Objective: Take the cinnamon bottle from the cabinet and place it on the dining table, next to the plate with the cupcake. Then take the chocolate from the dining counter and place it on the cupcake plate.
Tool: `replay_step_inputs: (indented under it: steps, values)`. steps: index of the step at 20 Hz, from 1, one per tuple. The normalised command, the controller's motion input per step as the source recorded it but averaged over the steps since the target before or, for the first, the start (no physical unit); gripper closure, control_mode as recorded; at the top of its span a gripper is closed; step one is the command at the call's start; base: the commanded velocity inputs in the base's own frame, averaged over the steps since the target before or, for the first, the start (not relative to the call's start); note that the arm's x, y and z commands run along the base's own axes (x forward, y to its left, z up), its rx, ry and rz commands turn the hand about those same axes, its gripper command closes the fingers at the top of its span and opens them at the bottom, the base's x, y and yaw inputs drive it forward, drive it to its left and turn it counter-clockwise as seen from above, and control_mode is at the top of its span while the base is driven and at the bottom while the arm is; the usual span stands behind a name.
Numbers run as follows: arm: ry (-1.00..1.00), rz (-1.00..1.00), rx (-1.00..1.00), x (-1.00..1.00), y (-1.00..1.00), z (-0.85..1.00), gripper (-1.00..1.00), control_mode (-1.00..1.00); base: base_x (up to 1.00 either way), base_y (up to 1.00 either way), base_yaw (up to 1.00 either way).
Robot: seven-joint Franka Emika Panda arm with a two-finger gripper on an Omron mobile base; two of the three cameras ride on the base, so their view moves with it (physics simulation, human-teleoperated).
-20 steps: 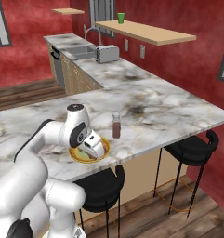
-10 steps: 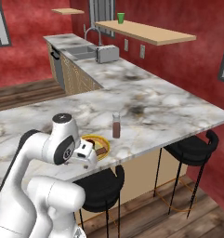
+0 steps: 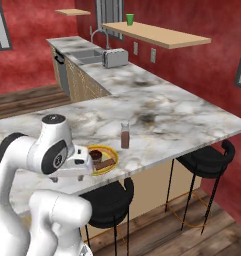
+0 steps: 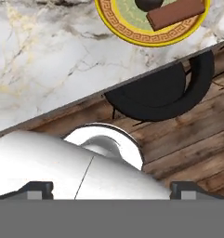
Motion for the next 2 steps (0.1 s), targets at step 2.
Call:
replay_step_inputs:
  steps: [2]
  values:
    - [-0.20, 0.17, -0.03, -0.64, 0.17, 0.12, -1.00, -1.00, 0.00, 0.00, 0.00]
